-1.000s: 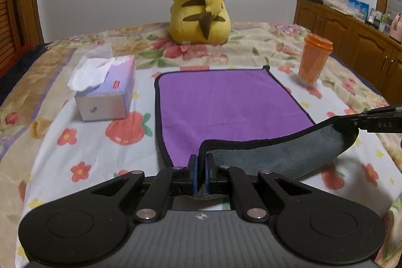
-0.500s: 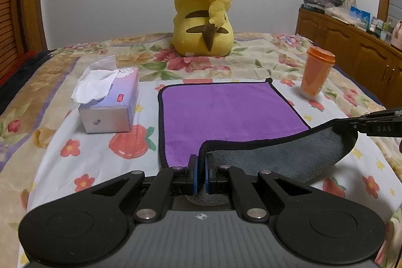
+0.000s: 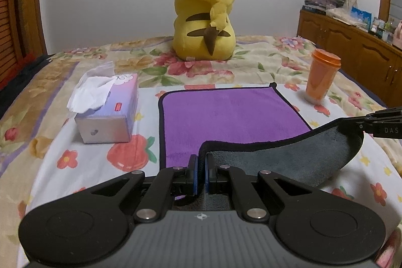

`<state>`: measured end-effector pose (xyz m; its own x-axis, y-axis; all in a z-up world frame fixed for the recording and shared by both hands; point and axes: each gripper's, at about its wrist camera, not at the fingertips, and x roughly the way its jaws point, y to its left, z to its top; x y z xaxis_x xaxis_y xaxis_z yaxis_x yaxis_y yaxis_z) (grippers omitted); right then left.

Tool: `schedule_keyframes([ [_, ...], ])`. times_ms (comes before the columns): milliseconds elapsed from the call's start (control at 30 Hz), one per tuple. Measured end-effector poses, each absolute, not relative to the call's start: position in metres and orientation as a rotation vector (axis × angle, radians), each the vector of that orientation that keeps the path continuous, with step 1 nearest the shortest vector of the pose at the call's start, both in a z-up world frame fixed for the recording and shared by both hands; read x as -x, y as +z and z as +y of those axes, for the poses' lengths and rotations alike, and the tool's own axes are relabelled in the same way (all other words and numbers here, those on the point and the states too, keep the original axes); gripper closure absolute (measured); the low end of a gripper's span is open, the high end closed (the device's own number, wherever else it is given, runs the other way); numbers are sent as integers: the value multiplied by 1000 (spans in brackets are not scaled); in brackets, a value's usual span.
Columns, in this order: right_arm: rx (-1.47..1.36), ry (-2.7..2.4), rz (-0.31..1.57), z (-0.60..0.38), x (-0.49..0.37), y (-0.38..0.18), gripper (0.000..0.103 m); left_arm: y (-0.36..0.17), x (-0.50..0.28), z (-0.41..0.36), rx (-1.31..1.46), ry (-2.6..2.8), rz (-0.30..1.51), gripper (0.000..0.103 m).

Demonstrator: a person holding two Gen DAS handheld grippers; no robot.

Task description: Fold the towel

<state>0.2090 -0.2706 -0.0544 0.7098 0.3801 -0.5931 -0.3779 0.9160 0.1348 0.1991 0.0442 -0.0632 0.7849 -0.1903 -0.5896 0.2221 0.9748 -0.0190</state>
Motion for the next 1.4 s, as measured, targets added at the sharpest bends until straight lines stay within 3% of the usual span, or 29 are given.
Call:
schedule_keyframes([
  [1400, 57, 433, 621, -272, -247, -67, 99, -67, -246, 41, -90, -227, 602, 95],
])
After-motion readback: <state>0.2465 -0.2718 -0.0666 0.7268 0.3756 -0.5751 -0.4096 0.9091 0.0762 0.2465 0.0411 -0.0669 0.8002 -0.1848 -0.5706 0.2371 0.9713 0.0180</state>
